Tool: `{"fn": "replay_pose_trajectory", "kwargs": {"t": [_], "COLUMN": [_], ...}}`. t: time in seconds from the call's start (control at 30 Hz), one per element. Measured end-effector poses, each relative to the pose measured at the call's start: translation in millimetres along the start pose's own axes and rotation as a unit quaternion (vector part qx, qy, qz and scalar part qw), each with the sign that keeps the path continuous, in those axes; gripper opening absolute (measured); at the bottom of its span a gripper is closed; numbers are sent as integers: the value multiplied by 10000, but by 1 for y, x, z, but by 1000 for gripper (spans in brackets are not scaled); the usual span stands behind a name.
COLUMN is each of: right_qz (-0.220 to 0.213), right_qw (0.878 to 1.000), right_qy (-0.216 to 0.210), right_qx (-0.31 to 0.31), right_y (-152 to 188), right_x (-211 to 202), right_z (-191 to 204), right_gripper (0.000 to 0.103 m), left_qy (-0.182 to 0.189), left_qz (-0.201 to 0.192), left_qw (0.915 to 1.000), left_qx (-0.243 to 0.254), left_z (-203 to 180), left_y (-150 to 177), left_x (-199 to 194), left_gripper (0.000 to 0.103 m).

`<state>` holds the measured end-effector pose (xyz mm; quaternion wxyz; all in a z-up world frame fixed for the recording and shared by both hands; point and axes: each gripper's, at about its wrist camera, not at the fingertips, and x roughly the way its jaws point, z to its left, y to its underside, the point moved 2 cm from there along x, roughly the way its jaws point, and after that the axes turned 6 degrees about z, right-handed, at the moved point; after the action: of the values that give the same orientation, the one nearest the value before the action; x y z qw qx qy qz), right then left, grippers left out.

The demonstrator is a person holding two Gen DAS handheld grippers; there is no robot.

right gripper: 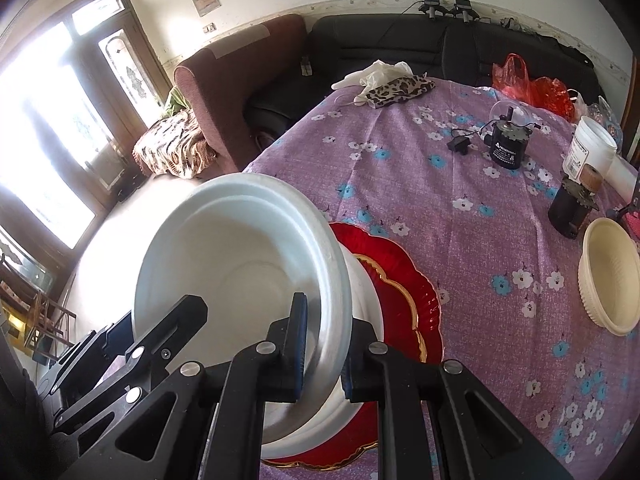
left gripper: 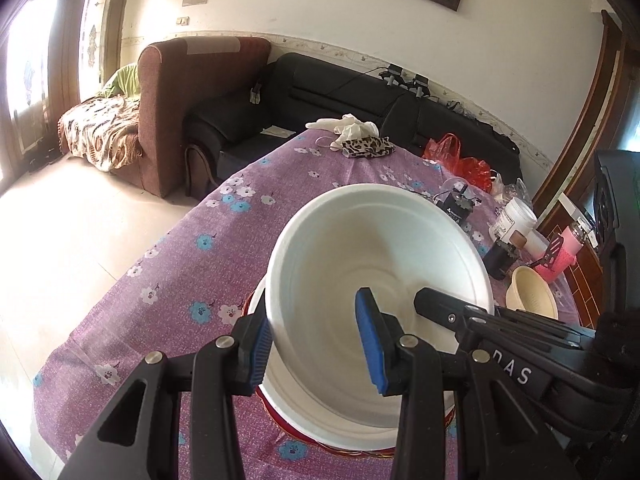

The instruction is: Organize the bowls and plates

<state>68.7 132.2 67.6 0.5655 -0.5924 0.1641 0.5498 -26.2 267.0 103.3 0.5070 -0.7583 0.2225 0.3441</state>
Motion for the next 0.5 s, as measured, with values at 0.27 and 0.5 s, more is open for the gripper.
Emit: {"fn": "replay_pose_trajectory", "kwargs": {"t": [0.27, 0.5], "right_qz": [-37, -113], "right_qw": [10000, 9998], "right_qy": [9, 150], "right_qx": [-23, -52], "right_y": [0, 0], "right_x": [-1, -2], "right_z": [2, 3], "right_gripper": [16, 16], "left_qy": [-14, -43], "left_qz": [-25, -21], "left_qw": [10000, 10000], "left_qx": [4, -26], "left_z": [0, 4], "left_y": [-1, -2], "left_x": [-1, 0], "left_gripper": [38, 38]}}
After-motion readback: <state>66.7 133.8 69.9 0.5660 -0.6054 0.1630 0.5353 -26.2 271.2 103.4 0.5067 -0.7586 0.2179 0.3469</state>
